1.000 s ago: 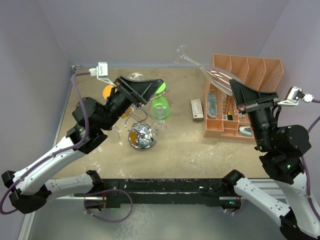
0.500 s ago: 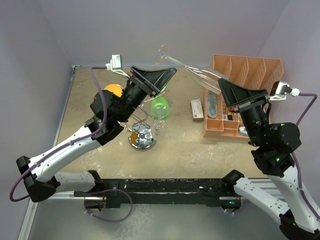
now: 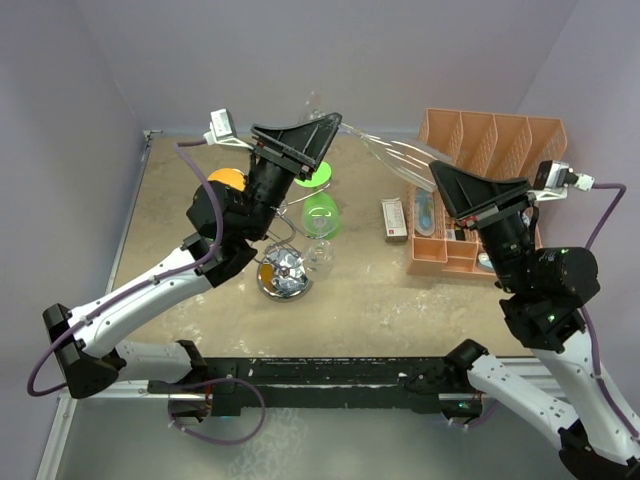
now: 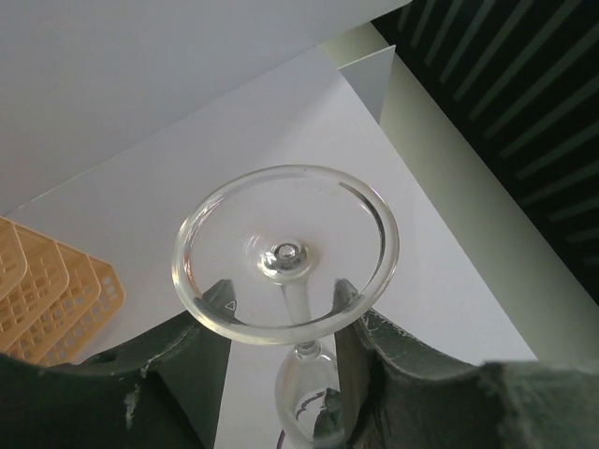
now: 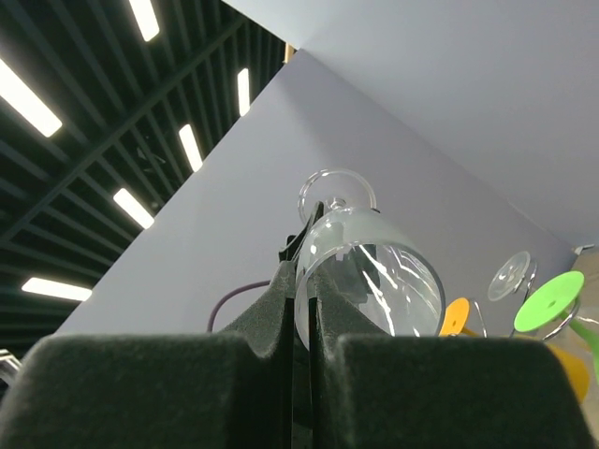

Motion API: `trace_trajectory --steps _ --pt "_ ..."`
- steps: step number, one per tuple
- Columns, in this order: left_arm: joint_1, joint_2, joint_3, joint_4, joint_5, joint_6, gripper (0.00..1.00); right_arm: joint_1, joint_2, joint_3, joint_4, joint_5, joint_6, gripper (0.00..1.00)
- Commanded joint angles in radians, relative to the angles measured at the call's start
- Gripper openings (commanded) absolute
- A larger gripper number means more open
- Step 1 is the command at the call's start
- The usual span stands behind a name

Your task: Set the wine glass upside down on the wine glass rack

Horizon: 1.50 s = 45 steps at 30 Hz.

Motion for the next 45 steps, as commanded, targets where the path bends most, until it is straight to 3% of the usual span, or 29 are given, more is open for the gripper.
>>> trace_trajectory --steps 1,12,16,20,22,29,32,39,45 --pt "-0.006 0.01 0.024 0.146 -0.038 -0.034 0.4 0.001 -0.002 -0.011 0.082 -0.041 0.03 0.0" --pt "-0.006 -0.007 0.007 0.213 -0.085 -0.027 0.22 0.001 0.012 -0.049 0.077 -0.103 0.056 0.0" --pt "-0.006 -0.001 0.026 0.238 -0.074 0.021 0.01 0.001 0.013 -0.068 0.072 -0.124 0.073 0.0" --pt "-0.005 -0.012 0.021 0.249 -0.077 0.081 0.0 0.001 0.013 -0.065 0.029 -0.126 0.064 0.0" --pt "-0.006 -0.023 0.012 0.257 -0.078 0.109 0.0 0.001 0.008 -0.063 0.003 -0.117 0.052 0.07" --pt "-0.006 -0.061 0.004 0.206 -0.098 0.189 0.0 0.001 -0.032 -0.068 -0.108 -0.087 -0.011 0.47" --pt "-0.006 -0.082 0.001 0.166 -0.109 0.232 0.0 0.001 -0.058 -0.078 -0.159 -0.088 -0.04 0.59" --pt "-0.006 -0.158 -0.012 -0.017 -0.074 0.368 0.0 0.0 -0.127 -0.073 -0.297 -0.065 -0.213 0.72" --pt "-0.006 -0.218 -0.02 -0.176 0.103 0.409 0.0 0.0 -0.179 -0.043 -0.313 -0.073 -0.428 0.79"
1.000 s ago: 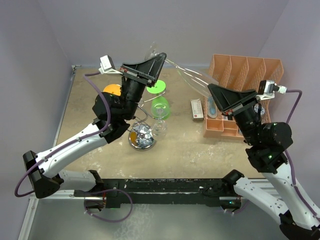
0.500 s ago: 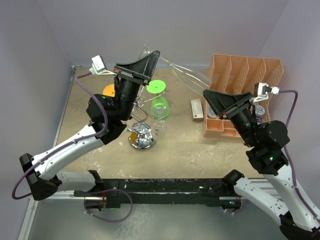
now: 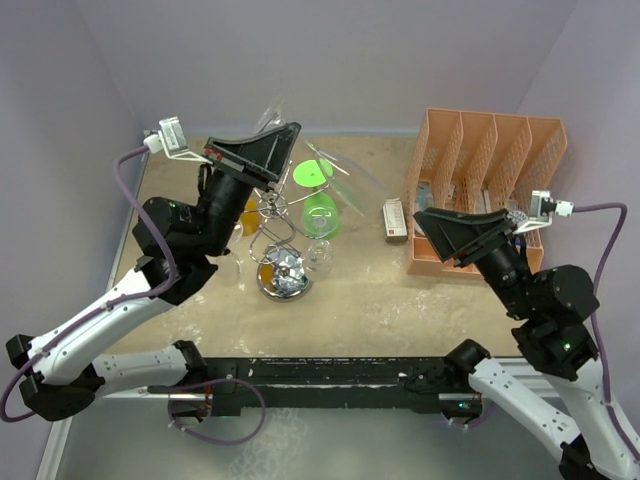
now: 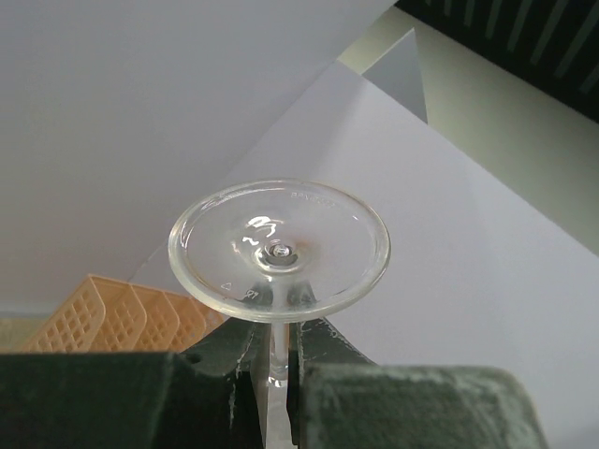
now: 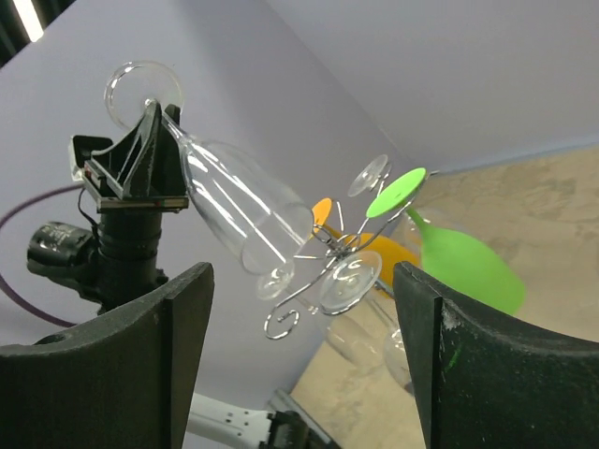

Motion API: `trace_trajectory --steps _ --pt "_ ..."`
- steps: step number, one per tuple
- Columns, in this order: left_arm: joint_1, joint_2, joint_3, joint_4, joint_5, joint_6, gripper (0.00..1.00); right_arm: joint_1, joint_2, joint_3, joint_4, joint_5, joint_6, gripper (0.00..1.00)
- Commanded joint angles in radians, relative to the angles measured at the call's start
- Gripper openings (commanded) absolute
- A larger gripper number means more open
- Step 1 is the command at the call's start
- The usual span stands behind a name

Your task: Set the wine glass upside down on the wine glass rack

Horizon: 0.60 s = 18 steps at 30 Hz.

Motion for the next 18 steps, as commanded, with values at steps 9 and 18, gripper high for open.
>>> trace_trajectory --steps 9,18 --pt "0.0 -0.059 0.009 -0.175 0.351 -0.002 0.0 0.001 0.115 0.185 0.025 -0.143 -0.395 0.8" --pt "-0.001 0.05 0.07 -0.232 0.565 0.061 0.0 0.001 0.345 0.333 0.083 -0.465 -0.454 0.78"
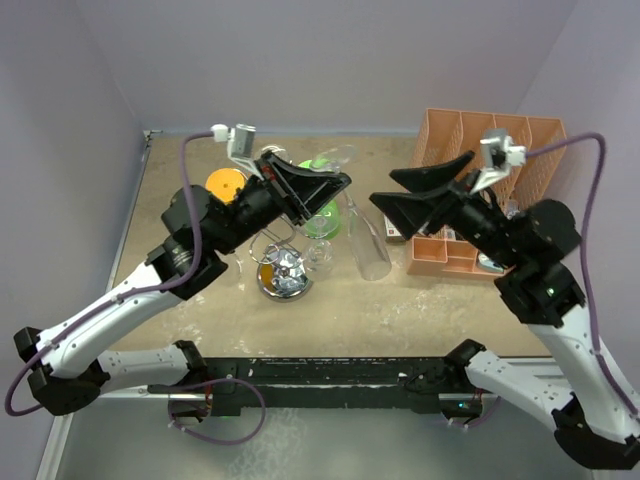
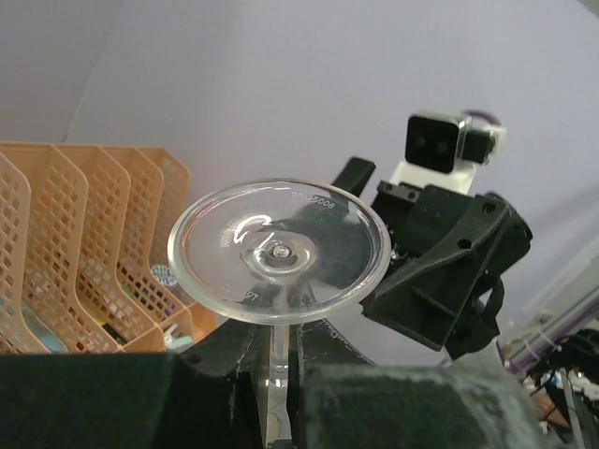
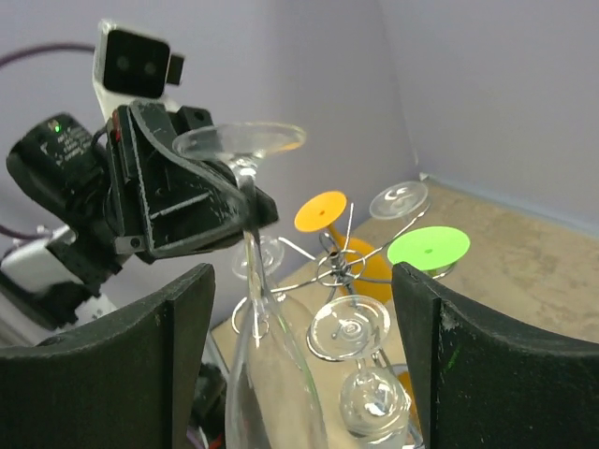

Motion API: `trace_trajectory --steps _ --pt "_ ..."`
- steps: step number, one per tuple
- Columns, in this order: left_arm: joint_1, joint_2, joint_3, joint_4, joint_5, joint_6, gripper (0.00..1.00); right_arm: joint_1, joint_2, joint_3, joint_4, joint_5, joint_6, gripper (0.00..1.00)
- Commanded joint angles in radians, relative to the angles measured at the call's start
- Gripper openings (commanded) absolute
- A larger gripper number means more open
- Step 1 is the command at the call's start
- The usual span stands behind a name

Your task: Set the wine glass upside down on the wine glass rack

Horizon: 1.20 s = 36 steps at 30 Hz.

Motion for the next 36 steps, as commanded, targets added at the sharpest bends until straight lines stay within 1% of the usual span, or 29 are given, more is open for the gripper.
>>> trace_trajectory --steps 1,4,9,10,14,19,22,24,29,33,36 --pt "-0.001 0.043 0.062 0.0 0.141 0.047 0.0 0.001 0.068 0.054 0.071 -0.23 -0.068 0.77" --pt "0.0 0.067 0.076 -0.004 0.176 0.064 0.0 0.001 0.097 0.055 0.063 -0.269 -0.081 0.74" --pt "0.0 0.068 0.076 -0.009 0.2 0.099 0.0 0.001 0.104 0.029 0.056 -0.232 -0.083 0.62" --pt "-0.001 0.064 0.073 -0.01 0.198 0.107 0.0 0.001 0.102 0.021 0.056 -0.233 -0.084 0.61" --pt "0.0 0.043 0.057 -0.009 0.183 0.131 0.0 0.001 0.082 -0.018 0.053 -0.243 -0.084 0.62" --pt "0.0 0.029 0.04 -0.001 0.189 0.163 0.0 0.0 0.04 -0.088 0.072 -0.299 -0.081 0.67" --pt "-0.001 0.026 0.035 0.009 0.212 0.176 0.0 0.001 0.023 -0.121 0.093 -0.323 -0.067 0.67" --pt "0.0 0.026 0.032 0.018 0.224 0.18 0.0 0.001 0.024 -0.126 0.098 -0.323 -0.059 0.63" --pt "-0.001 0.027 0.026 0.045 0.258 0.181 0.0 0.002 0.057 -0.121 0.109 -0.328 -0.042 0.48" --pt "-0.001 0.031 0.02 0.051 0.288 0.181 0.0 0.001 0.091 -0.116 0.12 -0.408 -0.033 0.37" --pt "0.0 0.033 0.015 0.058 0.304 0.179 0.0 0.001 0.106 -0.121 0.135 -0.416 -0.024 0.31"
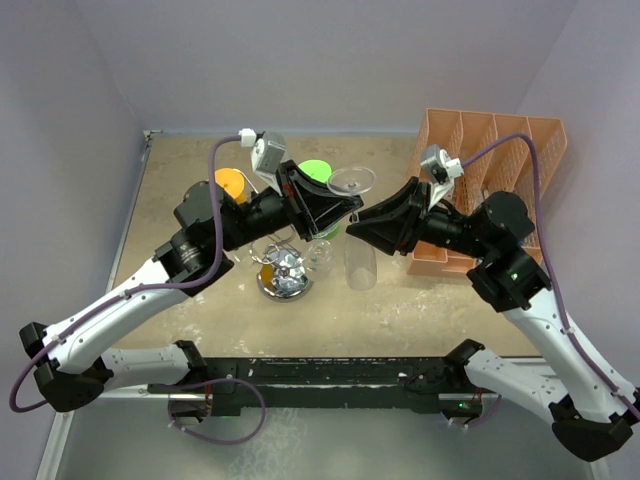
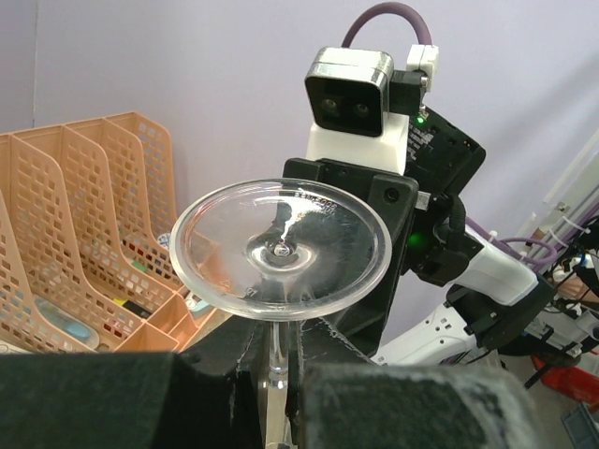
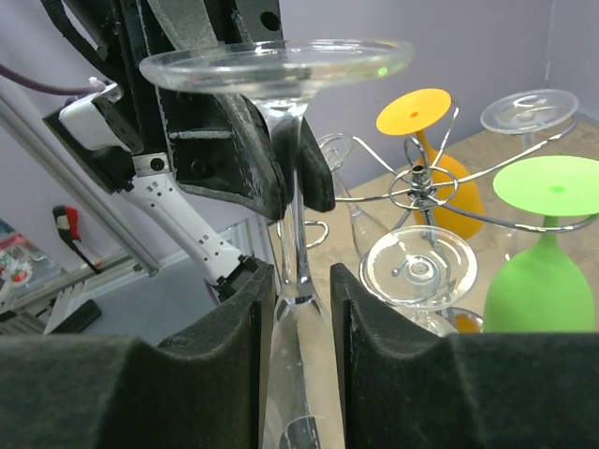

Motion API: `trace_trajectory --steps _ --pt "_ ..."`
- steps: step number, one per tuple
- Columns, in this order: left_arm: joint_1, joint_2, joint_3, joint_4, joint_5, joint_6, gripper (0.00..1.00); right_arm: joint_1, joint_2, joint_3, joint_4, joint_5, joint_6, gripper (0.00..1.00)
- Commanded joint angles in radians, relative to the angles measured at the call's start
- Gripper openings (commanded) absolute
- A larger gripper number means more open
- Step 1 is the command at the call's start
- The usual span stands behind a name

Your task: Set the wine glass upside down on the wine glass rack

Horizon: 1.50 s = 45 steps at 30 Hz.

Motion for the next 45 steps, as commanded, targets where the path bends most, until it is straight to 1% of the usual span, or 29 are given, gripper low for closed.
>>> trace_trajectory --steps 1,7,9,12,14,15,17,23,26,29,32,34,40,42,45 --pt "-0.003 -0.015 0.003 0.1 0.072 -0.003 0.0 0.0 0.026 0.002 0.073 -0.042 0.021 0.3" --pt "-0.003 -0.016 -0.007 0.11 0.1 -0.003 0.0 0.002 0.023 -0.052 0.184 -0.074 0.085 0.24" --pt "-0.002 -0.02 -0.015 0.116 0.099 -0.003 0.0 0.002 0.023 -0.06 0.195 -0.058 0.096 0.2" --pt "-0.003 -0.025 -0.023 0.121 0.1 -0.005 0.0 0.002 0.018 -0.07 0.2 -0.021 0.105 0.0" --pt "-0.003 -0.03 -0.032 0.128 0.101 -0.005 0.0 0.002 0.008 -0.086 0.221 -0.01 0.119 0.0" --pt "-0.003 -0.036 -0.037 0.132 0.094 -0.004 0.03 0.002 0.0 -0.098 0.243 -0.004 0.129 0.0" --pt "-0.002 -0.053 -0.051 0.132 0.07 -0.002 0.13 0.002 -0.014 -0.121 0.273 0.013 0.137 0.0" --pt "-0.002 -0.095 -0.066 0.096 0.013 0.014 0.35 0.001 -0.058 -0.182 0.347 0.074 0.14 0.0" --pt "-0.003 -0.117 -0.063 0.06 -0.02 0.03 0.43 0.001 -0.079 -0.211 0.406 0.083 0.153 0.0" --pt "-0.003 -0.147 -0.063 0.016 -0.051 0.048 0.47 0.001 -0.092 -0.225 0.437 0.095 0.159 0.0" --pt "-0.003 -0.178 -0.062 -0.013 -0.076 0.059 0.49 0.002 -0.094 -0.226 0.462 0.099 0.165 0.0" --pt "-0.003 -0.196 -0.06 -0.034 -0.087 0.066 0.5 0.002 -0.095 -0.255 0.481 0.102 0.173 0.0" --pt "-0.003 -0.229 -0.042 -0.112 -0.145 0.09 0.51 0.005 -0.1 -0.272 0.53 0.091 0.191 0.0" --pt "-0.003 -0.248 -0.028 -0.15 -0.184 0.106 0.51 0.012 -0.103 -0.276 0.534 0.095 0.185 0.0" --pt "-0.003 -0.293 -0.002 -0.219 -0.262 0.147 0.51 0.039 -0.116 -0.29 0.534 0.143 0.15 0.0"
